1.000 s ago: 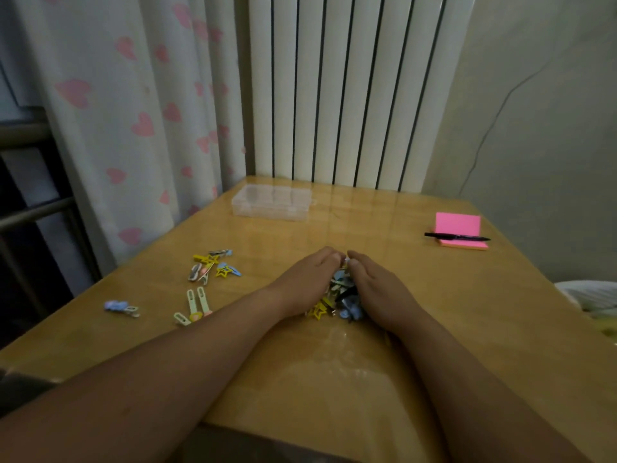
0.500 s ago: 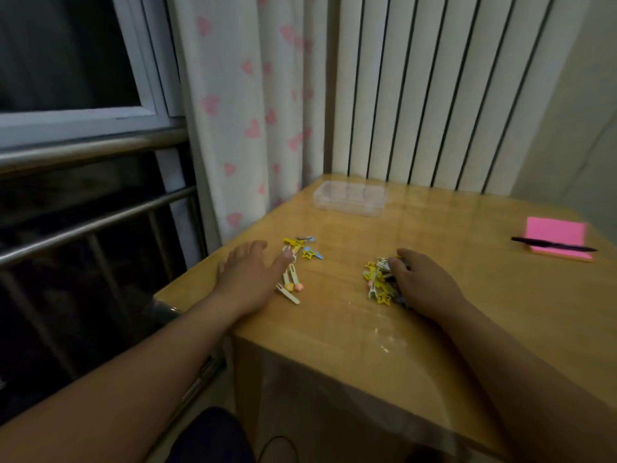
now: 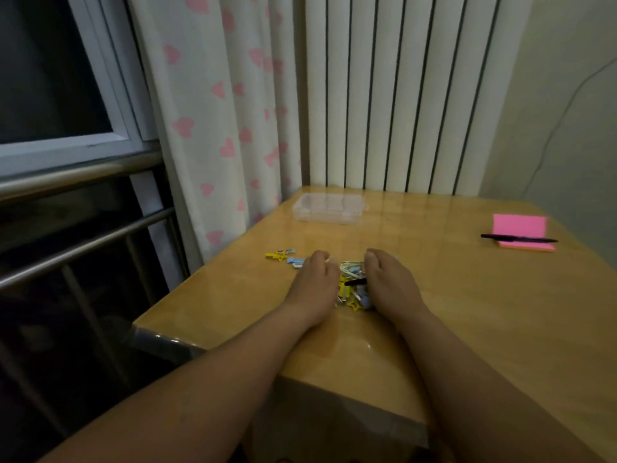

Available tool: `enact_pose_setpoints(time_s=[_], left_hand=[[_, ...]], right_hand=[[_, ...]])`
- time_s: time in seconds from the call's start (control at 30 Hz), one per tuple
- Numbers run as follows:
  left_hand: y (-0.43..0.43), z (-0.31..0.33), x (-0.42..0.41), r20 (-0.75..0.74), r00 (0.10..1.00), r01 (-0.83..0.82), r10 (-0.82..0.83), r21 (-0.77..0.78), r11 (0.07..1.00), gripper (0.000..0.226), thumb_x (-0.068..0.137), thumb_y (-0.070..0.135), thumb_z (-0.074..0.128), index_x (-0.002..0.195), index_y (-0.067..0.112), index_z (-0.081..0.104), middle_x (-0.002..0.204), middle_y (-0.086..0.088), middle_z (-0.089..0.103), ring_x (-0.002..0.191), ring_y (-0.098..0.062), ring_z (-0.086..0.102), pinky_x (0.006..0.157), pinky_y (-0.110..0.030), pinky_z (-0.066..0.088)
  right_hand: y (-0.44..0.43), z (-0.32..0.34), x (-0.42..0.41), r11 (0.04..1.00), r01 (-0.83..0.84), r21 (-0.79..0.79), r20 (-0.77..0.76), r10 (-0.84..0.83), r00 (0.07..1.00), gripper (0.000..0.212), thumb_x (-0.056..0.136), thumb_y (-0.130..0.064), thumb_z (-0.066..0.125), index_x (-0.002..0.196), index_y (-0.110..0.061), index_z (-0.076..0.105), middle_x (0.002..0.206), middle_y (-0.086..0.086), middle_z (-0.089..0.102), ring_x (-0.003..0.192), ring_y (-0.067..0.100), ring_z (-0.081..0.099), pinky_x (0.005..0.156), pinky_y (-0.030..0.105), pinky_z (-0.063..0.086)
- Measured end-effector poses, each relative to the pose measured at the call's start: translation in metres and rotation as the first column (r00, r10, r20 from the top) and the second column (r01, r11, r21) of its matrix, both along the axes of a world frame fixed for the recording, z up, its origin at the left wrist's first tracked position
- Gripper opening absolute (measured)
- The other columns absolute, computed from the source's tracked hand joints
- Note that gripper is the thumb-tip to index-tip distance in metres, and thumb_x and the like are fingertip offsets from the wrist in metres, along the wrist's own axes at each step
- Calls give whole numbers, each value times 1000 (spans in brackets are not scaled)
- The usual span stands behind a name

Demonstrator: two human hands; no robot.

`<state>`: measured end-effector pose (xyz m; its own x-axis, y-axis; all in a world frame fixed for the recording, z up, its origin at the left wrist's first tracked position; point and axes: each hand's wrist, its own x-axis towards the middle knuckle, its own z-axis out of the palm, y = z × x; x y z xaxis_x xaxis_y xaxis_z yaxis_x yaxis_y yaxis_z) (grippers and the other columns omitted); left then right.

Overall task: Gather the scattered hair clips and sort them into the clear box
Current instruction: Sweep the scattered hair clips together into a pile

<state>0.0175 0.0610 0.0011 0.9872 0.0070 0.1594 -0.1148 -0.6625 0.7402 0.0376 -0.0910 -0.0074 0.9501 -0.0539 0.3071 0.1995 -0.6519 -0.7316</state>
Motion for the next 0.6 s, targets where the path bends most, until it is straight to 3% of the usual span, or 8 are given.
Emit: enact_pose_setpoints(time_s=[0.07, 0.13, 0.2, 0.3, 0.4, 0.47, 0.53, 0.6], left_hand=[[3, -2, 1, 59, 998, 2, 8, -164, 986, 43, 115, 32, 36, 152, 17, 50, 152, -3, 53, 138, -18, 49, 101, -25, 35], [21, -2, 9, 165, 983, -44, 75, -183, 982, 38, 114, 29, 37, 144, 17, 56, 143, -3, 57, 129, -17, 53, 96, -24, 35], [49, 0, 28, 208, 962, -148, 175, -140, 979, 38, 113, 28, 39, 144, 16, 58, 146, -8, 56, 131, -23, 53, 101, -27, 37], [81, -1, 59, 63, 978, -206, 201, 83, 975, 48, 113, 34, 36, 155, 14, 47, 163, -10, 45, 149, -29, 41, 121, -37, 31], [80, -12, 75, -41, 993, -97, 110, 237, 967, 57, 113, 45, 35, 160, 14, 43, 166, -9, 45, 153, -28, 39, 126, -41, 29], [67, -16, 78, -15, 1000, -13, 17, 227, 974, 52, 113, 45, 39, 153, 14, 53, 157, -9, 54, 147, -27, 46, 120, -36, 35], [49, -13, 81, -14, 997, 76, -75, 130, 989, 43, 113, 41, 42, 142, 17, 62, 142, -5, 62, 132, -24, 56, 104, -33, 42], [31, -8, 82, -31, 990, 139, -138, 33, 990, 39, 113, 41, 43, 137, 20, 64, 130, 0, 66, 118, -21, 61, 92, -32, 43]], right_hand=[[-6, 4, -5, 988, 36, 150, 23, -40, 999, 37, 112, -29, 38, 113, -5, 66, 101, 7, 59, 97, 26, 54, 80, 36, 37], [-15, 3, -5, 972, 63, 225, 74, -82, 994, 38, 112, -31, 39, 116, -5, 67, 105, 9, 64, 100, 26, 56, 78, 34, 36], [-23, 2, 0, 971, 110, 213, 108, -135, 985, 36, 112, -33, 39, 114, -11, 68, 107, 6, 67, 99, 26, 58, 80, 37, 41], [-30, 0, 9, 982, 188, 34, 83, -191, 978, 38, 111, -33, 36, 114, -10, 66, 112, 10, 68, 103, 32, 60, 80, 40, 44], [-26, -2, 12, 970, 124, -208, -14, -130, 991, 44, 112, -35, 31, 128, -6, 60, 122, 17, 66, 111, 40, 62, 94, 48, 51], [-22, -3, 14, 966, 88, -242, -13, -94, 995, 44, 112, -37, 31, 126, -8, 61, 122, 16, 66, 113, 40, 62, 94, 47, 50], [-21, -3, 17, 985, 116, -125, 19, -114, 993, 40, 111, -38, 36, 117, -11, 65, 116, 11, 68, 111, 34, 61, 89, 43, 48], [-22, -2, 22, 988, 152, -36, 23, -152, 988, 39, 111, -38, 38, 122, -13, 66, 122, 8, 68, 116, 30, 60, 91, 40, 45]])
